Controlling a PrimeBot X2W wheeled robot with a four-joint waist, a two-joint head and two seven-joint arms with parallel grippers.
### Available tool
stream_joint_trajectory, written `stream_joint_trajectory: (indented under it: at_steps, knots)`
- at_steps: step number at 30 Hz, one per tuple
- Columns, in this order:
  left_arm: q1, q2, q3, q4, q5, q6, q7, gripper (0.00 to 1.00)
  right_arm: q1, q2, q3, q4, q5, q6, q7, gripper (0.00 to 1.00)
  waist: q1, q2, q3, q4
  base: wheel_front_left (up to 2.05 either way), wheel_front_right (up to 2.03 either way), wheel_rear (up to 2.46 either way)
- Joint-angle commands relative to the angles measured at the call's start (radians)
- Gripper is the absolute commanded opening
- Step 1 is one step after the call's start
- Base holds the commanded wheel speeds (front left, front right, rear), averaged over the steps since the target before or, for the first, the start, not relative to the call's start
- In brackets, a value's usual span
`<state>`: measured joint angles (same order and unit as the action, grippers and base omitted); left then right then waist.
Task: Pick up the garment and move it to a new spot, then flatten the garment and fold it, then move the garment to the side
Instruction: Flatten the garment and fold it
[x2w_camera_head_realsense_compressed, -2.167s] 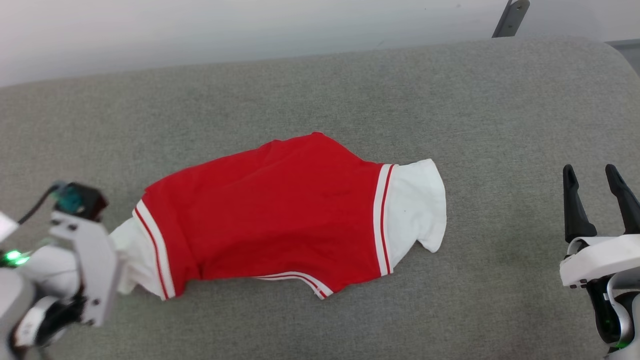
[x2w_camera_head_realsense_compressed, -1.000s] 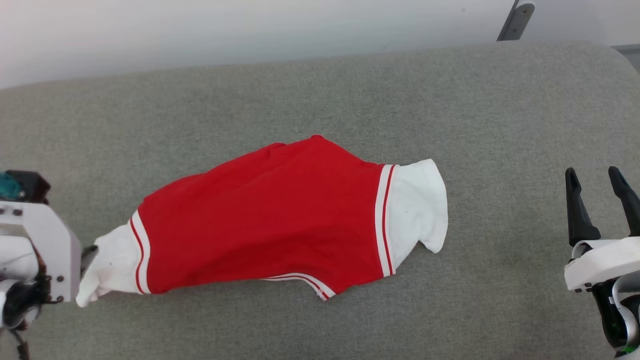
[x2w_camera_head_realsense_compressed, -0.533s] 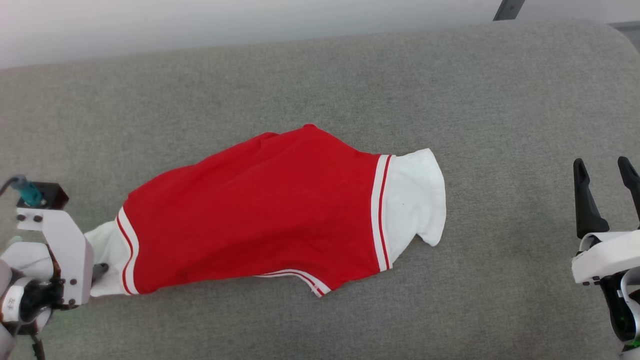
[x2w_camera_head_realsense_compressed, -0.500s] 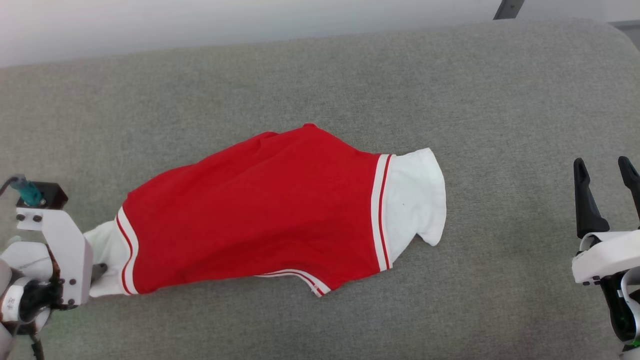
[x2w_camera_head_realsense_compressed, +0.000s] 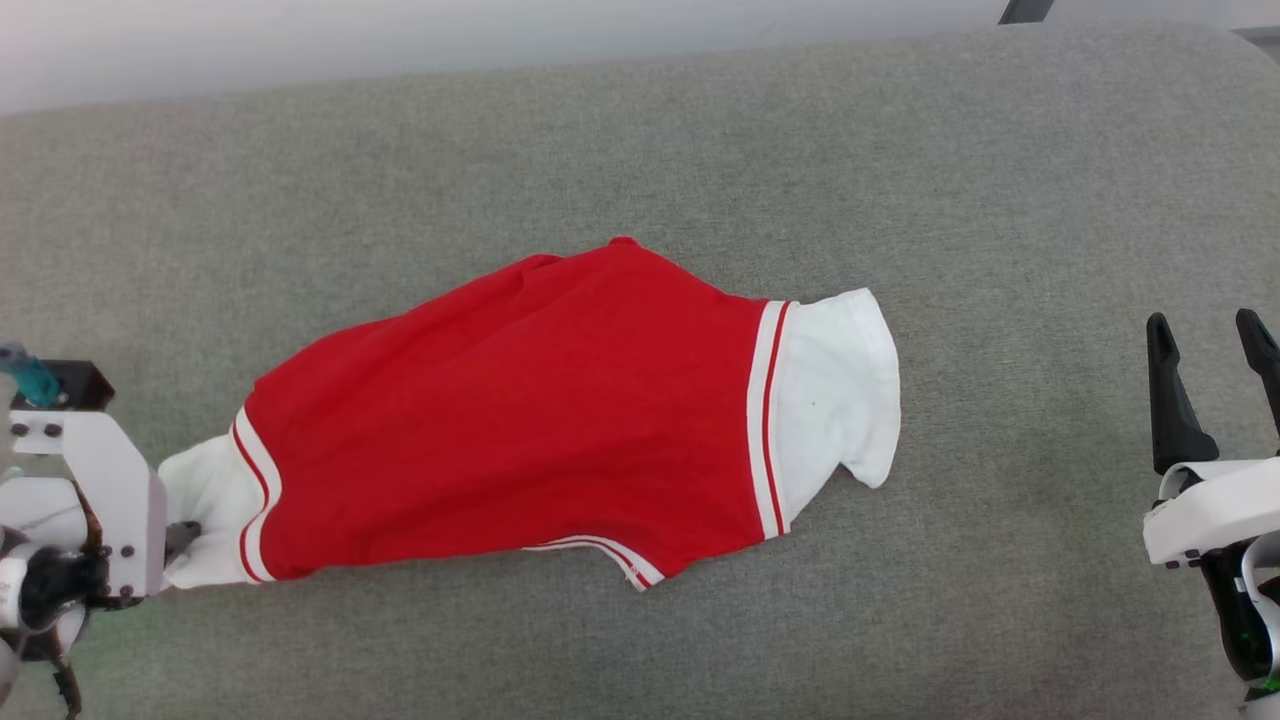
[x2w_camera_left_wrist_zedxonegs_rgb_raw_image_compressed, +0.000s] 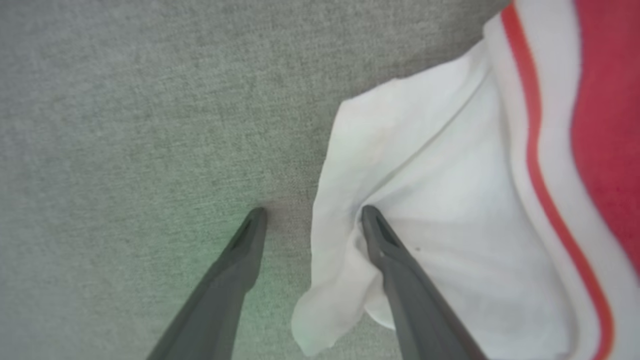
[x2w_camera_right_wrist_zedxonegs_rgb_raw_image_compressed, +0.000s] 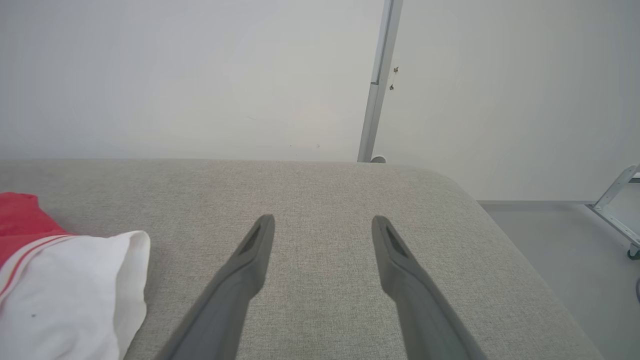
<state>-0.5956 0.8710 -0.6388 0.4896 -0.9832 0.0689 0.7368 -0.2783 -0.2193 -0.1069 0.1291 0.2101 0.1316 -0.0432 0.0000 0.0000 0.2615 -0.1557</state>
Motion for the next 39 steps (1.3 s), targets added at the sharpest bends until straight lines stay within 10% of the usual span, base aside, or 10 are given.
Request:
stream_joint_trajectory:
  at_steps: [1,34,35,36,37,39]
  knots:
    - [0.026,-0.023,-0.020,0.027,-0.007,-0.007,0.015,0.00,-0.014,-0.007,0.005,-0.003,0.003,-0.002,0.003,1.00,0.0000,0.0000,0.002,0.001,0.00,0.00,0.00]
    - [-0.111,-0.167,-0.059,0.069,0.041,-0.081,-0.084,0.00,-0.101,-0.092,0.404,0.122,0.308,-0.002,0.520,1.00,0.0000,0.0000,0.046,0.124,0.00,0.00,0.00]
    - [-0.114,-0.171,-0.060,0.071,0.041,-0.082,-0.085,0.00,-0.104,-0.100,0.417,0.138,0.298,-0.002,0.536,0.88,0.0000,0.0000,0.046,0.126,0.00,0.00,0.00]
    - [-0.116,-0.173,-0.061,0.075,0.041,-0.084,-0.086,0.00,-0.107,-0.100,0.423,0.153,0.299,-0.002,0.543,0.34,0.0000,0.0000,0.047,0.128,0.00,0.00,0.00]
    - [-0.117,-0.175,-0.061,0.079,0.041,-0.086,-0.089,0.00,-0.110,-0.096,0.424,0.166,0.307,-0.002,0.548,0.00,0.0000,0.0000,0.047,0.130,0.00,0.00,0.00]
    - [-0.120,-0.181,-0.062,0.087,0.041,-0.090,-0.094,0.00,-0.117,-0.098,0.423,0.187,0.314,-0.002,0.555,0.00,0.0000,0.0000,0.045,0.133,0.00,0.00,0.00]
